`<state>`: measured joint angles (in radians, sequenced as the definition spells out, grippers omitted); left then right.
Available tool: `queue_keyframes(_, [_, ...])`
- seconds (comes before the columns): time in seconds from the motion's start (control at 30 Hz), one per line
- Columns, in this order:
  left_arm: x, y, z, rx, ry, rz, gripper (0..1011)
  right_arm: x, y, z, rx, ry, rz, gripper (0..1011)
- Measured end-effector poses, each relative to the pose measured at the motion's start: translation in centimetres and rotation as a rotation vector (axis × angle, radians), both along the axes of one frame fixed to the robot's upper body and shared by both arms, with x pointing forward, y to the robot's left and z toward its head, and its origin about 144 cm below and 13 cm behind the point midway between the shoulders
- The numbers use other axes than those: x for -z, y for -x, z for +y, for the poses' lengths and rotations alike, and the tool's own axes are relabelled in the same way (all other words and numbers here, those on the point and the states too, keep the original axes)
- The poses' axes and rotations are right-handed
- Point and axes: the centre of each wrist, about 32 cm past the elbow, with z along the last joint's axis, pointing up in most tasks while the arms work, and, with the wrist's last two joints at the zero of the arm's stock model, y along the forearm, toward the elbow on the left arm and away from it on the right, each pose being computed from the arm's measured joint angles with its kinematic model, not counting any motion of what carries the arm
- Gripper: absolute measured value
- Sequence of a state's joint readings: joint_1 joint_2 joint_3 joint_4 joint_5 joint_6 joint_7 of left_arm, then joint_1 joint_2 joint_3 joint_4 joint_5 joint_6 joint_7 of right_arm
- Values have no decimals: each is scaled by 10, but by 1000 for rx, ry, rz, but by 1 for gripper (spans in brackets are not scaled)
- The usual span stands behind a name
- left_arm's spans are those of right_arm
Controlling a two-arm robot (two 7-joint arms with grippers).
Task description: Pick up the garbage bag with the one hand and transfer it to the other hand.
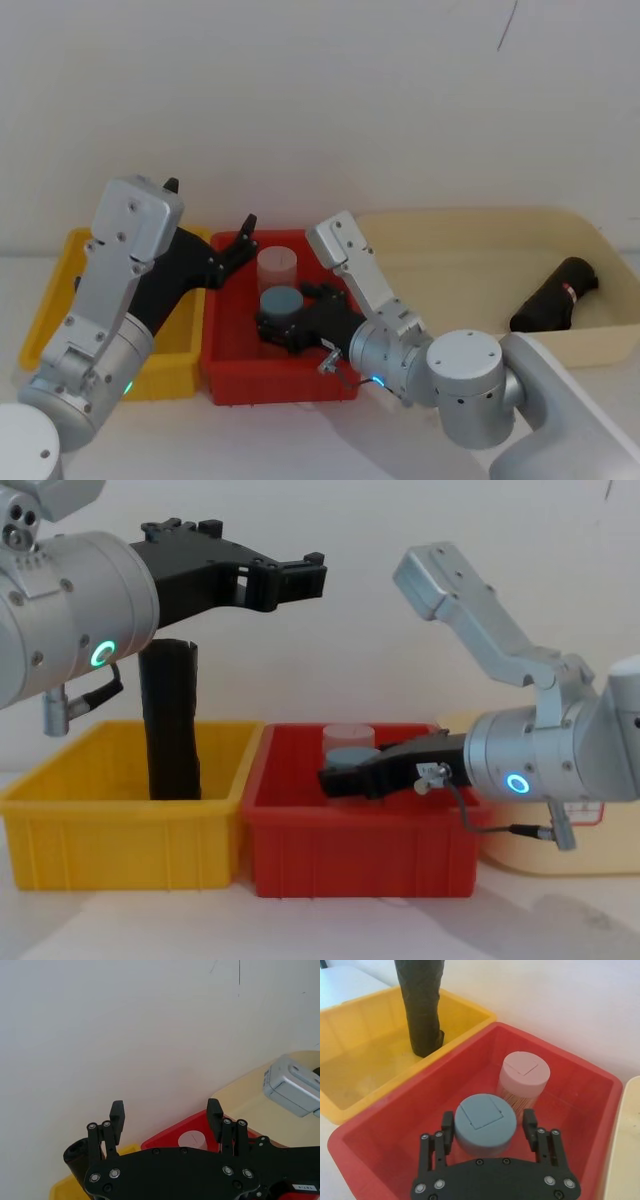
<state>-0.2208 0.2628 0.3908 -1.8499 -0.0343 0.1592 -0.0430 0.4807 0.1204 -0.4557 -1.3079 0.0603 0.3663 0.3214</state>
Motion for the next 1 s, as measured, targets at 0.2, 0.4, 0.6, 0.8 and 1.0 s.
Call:
queue_keyframes(0.2, [0, 0, 0, 0, 0, 0, 1001, 1, -1, 0, -4, 10, 3, 703])
queue_keyframes(0.4, [0, 0, 0, 0, 0, 0, 1001, 0, 1, -1, -11, 12, 5, 684])
queue_keyframes(0.6, [0, 0, 0, 0, 0, 0, 1001, -8, 4, -6, -12, -12, -3, 684])
queue_keyframes(0.8, [0, 0, 0, 0, 0, 0, 1001, -23, 7, -15, 4, -64, -23, 684])
queue_keyframes(1.0, [0, 0, 0, 0, 0, 0, 1001, -43, 9, -27, 53, -127, -60, 684])
